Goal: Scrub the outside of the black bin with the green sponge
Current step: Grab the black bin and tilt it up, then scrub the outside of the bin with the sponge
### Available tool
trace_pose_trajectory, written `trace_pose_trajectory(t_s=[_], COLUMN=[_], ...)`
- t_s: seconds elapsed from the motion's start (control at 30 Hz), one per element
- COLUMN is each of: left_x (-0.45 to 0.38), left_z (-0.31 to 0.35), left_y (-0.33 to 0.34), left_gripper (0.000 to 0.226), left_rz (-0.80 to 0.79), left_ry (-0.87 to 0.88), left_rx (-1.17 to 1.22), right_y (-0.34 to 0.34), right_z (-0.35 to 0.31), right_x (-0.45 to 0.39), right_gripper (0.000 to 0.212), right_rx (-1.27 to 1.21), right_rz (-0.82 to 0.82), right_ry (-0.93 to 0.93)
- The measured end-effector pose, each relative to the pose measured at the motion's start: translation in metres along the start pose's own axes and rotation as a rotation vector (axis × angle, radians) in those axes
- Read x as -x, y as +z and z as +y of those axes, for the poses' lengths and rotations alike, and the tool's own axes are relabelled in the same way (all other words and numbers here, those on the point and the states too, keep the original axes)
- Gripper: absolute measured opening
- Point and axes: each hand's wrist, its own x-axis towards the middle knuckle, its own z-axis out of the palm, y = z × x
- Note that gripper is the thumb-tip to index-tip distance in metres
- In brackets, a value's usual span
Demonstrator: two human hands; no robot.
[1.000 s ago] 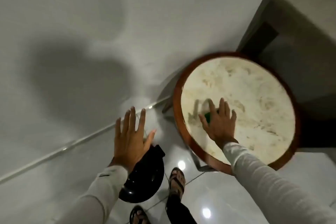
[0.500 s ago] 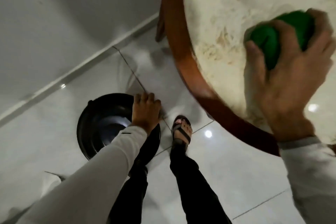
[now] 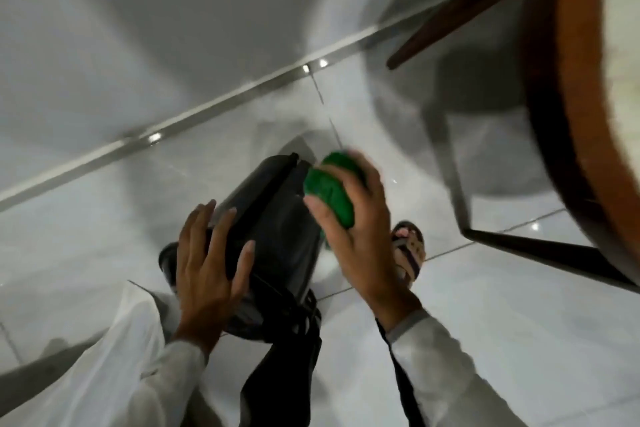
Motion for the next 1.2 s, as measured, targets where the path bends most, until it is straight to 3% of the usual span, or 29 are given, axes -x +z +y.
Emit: trace_pose_trajectory(t_s=[0.13, 0.27, 0.33, 0.37, 0.43, 0.5, 0.53, 0.6, 0.7, 0.77, 0.83, 0.9, 0.97, 1.0, 1.1, 1.2], left_x=[0.020, 0.035, 0.044, 0.048, 0.049, 0.040, 0.032, 0.023, 0.024, 0.029, 0.028, 0.020, 0.010, 0.005, 0.008, 0.010], left_z=[-0.039, -0.066, -0.081, -0.087, -0.090, -0.087, -0.083, -0.078, -0.082, -0.089, -0.088, -0.081, -0.070, -0.062, -0.046, -0.054], left_y=[0.004, 0.011, 0.015, 0.016, 0.017, 0.017, 0.016, 0.011, 0.013, 0.015, 0.014, 0.012, 0.011, 0.010, 0.013, 0.018], left_gripper=[0.066, 0.054, 0.055, 0.055, 0.055, 0.056, 0.057, 0.057, 0.057, 0.058, 0.060, 0.060, 0.060, 0.060, 0.061, 0.060], left_rz=[0.140, 0.230, 0.244, 0.245, 0.261, 0.264, 0.263, 0.263, 0.256, 0.260, 0.256, 0.238, 0.249, 0.233, 0.250, 0.219], left_ry=[-0.083, -0.116, -0.129, -0.134, -0.108, -0.073, -0.068, -0.089, -0.087, -0.092, -0.101, -0.072, -0.048, -0.052, -0.063, -0.051], left_rx=[0.185, 0.297, 0.319, 0.328, 0.340, 0.331, 0.330, 0.324, 0.329, 0.321, 0.314, 0.307, 0.308, 0.337, 0.327, 0.281], right_y=[0.095, 0.139, 0.149, 0.154, 0.157, 0.159, 0.159, 0.154, 0.141, 0.139, 0.146, 0.147, 0.153, 0.153, 0.140, 0.122], right_z=[0.039, 0.060, 0.080, 0.094, 0.114, 0.113, 0.104, 0.072, 0.046, 0.069, 0.108, 0.132, 0.126, 0.110, 0.052, 0.069], right_x=[0.047, 0.070, 0.045, 0.025, -0.023, -0.046, -0.041, 0.002, 0.067, 0.049, 0.003, -0.047, -0.057, -0.042, 0.037, 0.047], right_gripper=[0.051, 0.049, 0.049, 0.050, 0.052, 0.054, 0.052, 0.041, 0.041, 0.049, 0.053, 0.056, 0.057, 0.053, 0.037, 0.040], right_rx=[0.026, 0.241, 0.334, 0.371, 0.406, 0.393, 0.385, 0.345, 0.250, 0.290, 0.359, 0.404, 0.385, 0.358, 0.223, 0.262], right_rz=[-0.367, -0.434, -0.387, -0.306, -0.126, -0.087, -0.106, -0.200, -0.476, -0.467, -0.263, -0.046, -0.015, -0.038, -0.245, -0.370], right_ry=[-0.049, -0.301, -0.382, -0.335, -0.071, 0.134, 0.116, -0.097, -0.329, -0.374, -0.256, 0.038, 0.230, 0.194, -0.145, -0.393])
